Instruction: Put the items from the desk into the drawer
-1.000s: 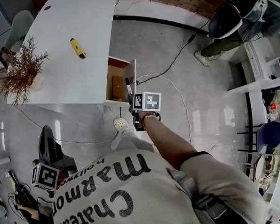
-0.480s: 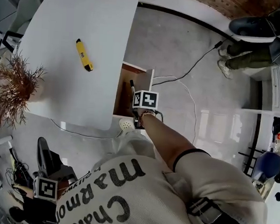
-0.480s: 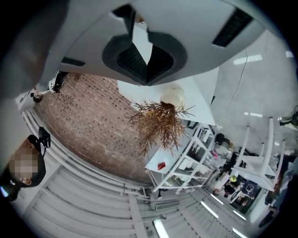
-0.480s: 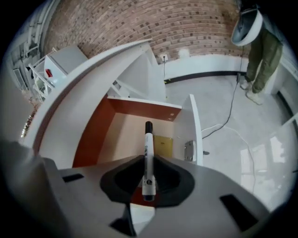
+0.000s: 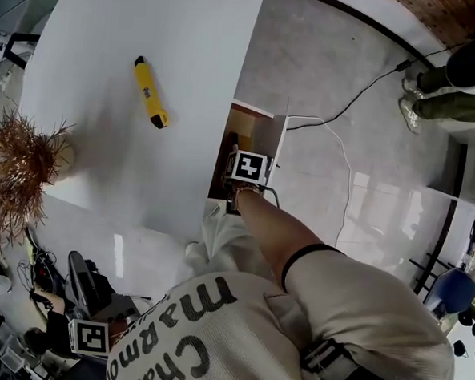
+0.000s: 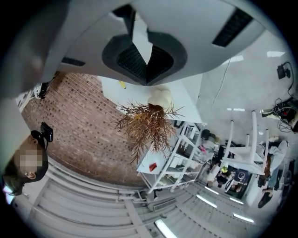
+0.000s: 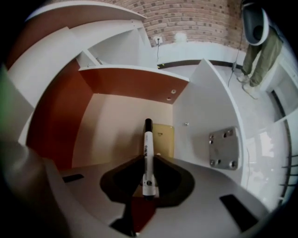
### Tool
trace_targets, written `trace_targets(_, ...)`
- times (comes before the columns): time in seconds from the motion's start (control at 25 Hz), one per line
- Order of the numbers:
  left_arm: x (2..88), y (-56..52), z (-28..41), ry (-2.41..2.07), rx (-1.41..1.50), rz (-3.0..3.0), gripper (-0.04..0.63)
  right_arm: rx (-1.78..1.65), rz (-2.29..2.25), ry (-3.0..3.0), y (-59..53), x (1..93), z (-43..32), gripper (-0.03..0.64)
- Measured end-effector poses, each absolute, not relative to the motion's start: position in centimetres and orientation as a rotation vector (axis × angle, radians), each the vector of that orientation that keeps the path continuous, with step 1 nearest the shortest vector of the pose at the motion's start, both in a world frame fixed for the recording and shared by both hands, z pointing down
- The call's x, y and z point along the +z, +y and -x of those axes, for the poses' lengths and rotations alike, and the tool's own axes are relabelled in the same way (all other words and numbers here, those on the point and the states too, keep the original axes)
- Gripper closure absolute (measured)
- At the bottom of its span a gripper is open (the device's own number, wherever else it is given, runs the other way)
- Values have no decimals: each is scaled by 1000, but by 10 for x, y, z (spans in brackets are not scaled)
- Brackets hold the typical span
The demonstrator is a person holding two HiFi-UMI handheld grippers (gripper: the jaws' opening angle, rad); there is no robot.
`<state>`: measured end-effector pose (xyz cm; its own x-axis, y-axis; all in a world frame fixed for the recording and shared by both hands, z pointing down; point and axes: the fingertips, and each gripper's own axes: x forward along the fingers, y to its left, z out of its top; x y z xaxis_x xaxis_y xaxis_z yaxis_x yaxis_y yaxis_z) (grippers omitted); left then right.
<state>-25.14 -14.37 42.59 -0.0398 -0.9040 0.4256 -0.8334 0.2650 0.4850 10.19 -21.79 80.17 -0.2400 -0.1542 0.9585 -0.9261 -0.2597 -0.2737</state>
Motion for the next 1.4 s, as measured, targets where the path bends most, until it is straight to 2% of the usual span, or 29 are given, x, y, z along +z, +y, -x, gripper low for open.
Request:
trace_targets(0.52,434,-142,245,-1894,-76,-1534,594,1639,-1254,-1296,-202,834,-89,537)
trace_targets(0.76,440,-150,239,-1861,-136,-1562,595,1614,-1216,-1412,-211,826,-88,465)
trace_targets(1.08,438,-161,236,-1850,-194,-1603,595,1580,-1357,-1715,-277,716,-123,460)
trace_targets(1.24,426,-168,237,-1837,-318,-1672,595,1503,-1657,-1911,-345,623,-157,508)
trace_targets(1.4,408,-157,243,-1821,-368,-1713,595,1367,-1730,-2199,-379,518,-140,502)
